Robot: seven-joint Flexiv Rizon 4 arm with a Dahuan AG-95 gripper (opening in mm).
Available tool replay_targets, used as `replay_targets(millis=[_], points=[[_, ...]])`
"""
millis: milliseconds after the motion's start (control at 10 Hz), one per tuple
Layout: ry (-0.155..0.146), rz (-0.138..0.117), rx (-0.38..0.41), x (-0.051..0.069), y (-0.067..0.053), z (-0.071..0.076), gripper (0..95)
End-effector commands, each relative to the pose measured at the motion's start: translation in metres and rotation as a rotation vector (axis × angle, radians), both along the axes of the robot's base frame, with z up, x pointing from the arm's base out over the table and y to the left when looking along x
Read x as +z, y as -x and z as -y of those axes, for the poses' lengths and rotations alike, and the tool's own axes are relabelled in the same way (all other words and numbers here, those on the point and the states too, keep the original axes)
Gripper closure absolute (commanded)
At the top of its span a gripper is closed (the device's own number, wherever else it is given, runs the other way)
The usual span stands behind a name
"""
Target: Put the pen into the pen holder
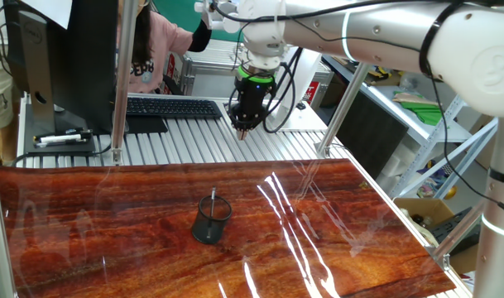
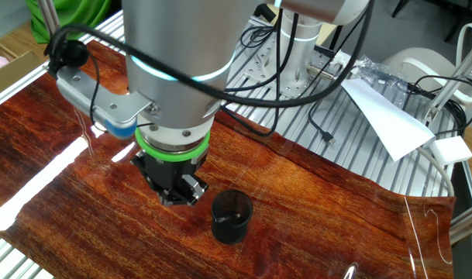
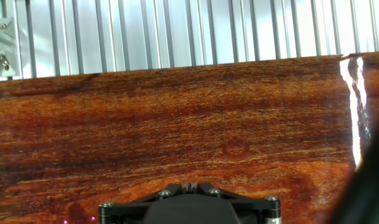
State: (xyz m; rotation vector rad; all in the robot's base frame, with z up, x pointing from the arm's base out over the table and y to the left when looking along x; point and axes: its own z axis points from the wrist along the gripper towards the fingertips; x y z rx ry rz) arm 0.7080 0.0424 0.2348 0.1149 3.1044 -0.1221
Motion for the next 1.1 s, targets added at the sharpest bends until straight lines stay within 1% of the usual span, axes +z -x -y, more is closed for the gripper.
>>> replay_targets(millis=[100, 300, 400, 500, 800, 900, 1000, 1100], points=[[-0.004, 0.0, 0.002, 0.001, 0.003, 0.001, 95.0], [-0.003, -0.002, 0.018, 0.002, 0.004, 0.003, 95.0], [-0.002, -0.006, 0.029, 0.004, 0.007, 0.005, 95.0], [-0.003, -0.008, 0.034, 0.007, 0.013, 0.009, 95.0], [-0.005, -0.003, 0.036, 0.011, 0.043, 0.017, 95.0], [-0.008, -0.004, 0.037, 0.013, 0.059, 0.021, 95.0], [-0.009, -0.005, 0.035, 0.013, 0.065, 0.022, 95.0], [-0.007, -0.01, 0.034, 0.012, 0.065, 0.02, 95.0]])
